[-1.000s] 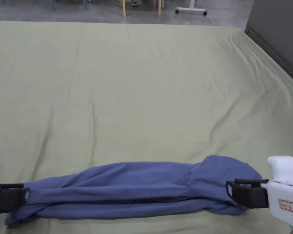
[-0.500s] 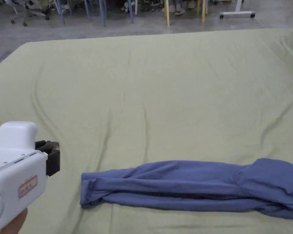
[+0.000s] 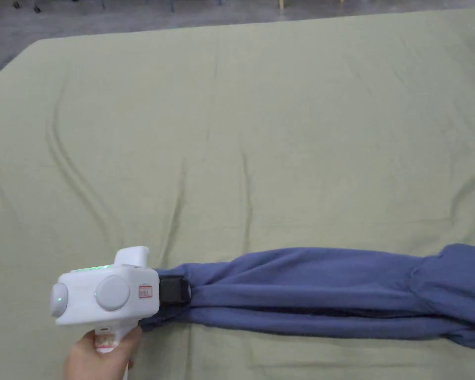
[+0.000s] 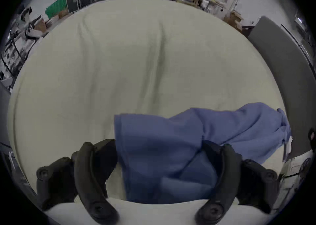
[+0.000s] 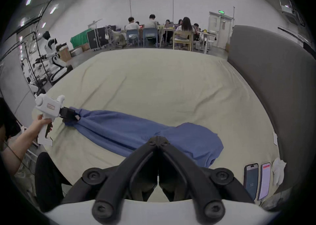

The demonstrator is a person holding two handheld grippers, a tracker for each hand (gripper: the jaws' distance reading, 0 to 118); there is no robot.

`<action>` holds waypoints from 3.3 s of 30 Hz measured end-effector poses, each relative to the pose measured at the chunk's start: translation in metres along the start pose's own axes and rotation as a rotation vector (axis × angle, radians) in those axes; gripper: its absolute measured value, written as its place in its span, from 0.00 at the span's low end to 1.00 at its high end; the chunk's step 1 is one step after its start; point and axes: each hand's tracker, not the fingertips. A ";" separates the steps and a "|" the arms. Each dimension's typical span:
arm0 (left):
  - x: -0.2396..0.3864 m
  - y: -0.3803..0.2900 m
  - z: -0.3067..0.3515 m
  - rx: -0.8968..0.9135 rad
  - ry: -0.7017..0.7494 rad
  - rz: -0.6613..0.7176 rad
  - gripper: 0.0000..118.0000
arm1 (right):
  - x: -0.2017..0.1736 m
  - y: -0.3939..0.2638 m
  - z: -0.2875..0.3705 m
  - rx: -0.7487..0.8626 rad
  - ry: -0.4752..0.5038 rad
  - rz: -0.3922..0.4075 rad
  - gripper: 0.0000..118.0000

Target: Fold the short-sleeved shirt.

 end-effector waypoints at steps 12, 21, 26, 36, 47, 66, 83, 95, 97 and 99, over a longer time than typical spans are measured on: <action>-0.034 0.011 0.102 0.105 -0.019 0.009 0.15 | -0.011 -0.011 -0.016 -0.068 0.006 0.030 0.02; 0.036 0.022 0.166 0.169 0.240 -0.130 0.14 | 0.004 -0.015 -0.015 -0.038 0.011 -0.013 0.02; 0.131 0.013 0.132 0.107 -0.054 -0.221 0.13 | 0.020 -0.017 -0.011 -0.023 0.007 -0.035 0.02; 0.207 0.008 0.038 -0.078 -0.299 -0.182 0.19 | 0.055 -0.035 0.002 -0.040 -0.046 -0.107 0.02; 0.120 0.032 0.128 0.119 -0.123 -0.120 0.50 | 0.045 -0.036 -0.009 -0.061 -0.011 -0.108 0.02; 0.292 -0.041 0.070 0.034 -0.067 -0.580 0.00 | 0.039 -0.029 -0.011 -0.091 -0.048 -0.073 0.02; 0.082 0.005 0.094 0.069 -0.105 -0.155 0.91 | 0.009 -0.010 0.006 -0.064 -0.030 -0.013 0.02; 0.102 0.000 0.035 0.008 -0.135 -0.258 0.18 | 0.004 -0.019 -0.008 -0.144 -0.053 0.036 0.02; 0.092 0.005 0.048 -0.009 -0.204 -0.203 0.18 | 0.003 -0.019 -0.011 -0.149 -0.062 0.045 0.02; 0.089 0.007 0.061 0.009 -0.162 -0.246 0.18 | 0.001 -0.018 -0.011 -0.149 -0.062 0.047 0.02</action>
